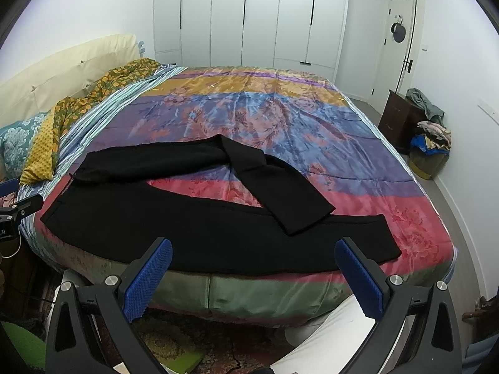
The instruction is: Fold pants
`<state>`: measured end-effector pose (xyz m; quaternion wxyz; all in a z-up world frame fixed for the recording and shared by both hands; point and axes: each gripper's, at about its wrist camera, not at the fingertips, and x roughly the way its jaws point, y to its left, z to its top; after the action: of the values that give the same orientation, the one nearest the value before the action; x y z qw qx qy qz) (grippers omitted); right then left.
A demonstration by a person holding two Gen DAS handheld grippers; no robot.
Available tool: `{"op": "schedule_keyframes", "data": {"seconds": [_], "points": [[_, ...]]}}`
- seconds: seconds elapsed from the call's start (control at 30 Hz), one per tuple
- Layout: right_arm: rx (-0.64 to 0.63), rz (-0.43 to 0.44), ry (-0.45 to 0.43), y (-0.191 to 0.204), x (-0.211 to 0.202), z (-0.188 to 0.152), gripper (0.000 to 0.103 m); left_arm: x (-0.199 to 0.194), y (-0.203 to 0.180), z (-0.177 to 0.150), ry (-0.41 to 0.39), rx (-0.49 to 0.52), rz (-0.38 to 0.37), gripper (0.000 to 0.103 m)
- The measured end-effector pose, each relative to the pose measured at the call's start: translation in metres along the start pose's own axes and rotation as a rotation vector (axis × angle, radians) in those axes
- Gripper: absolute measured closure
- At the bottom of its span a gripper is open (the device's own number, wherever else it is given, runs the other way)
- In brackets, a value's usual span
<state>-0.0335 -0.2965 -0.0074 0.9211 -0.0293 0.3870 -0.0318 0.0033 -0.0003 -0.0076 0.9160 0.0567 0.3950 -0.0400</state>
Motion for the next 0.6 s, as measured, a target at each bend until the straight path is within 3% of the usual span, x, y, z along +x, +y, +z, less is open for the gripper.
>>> {"op": "schedule_keyframes", "data": {"seconds": [0.6], "points": [[0.004,0.008,-0.011,0.0011,-0.0016,0.0000,0.000,-0.0053,-0.0054,0.0011,0.002,0.022,-0.010,0.000]]}}
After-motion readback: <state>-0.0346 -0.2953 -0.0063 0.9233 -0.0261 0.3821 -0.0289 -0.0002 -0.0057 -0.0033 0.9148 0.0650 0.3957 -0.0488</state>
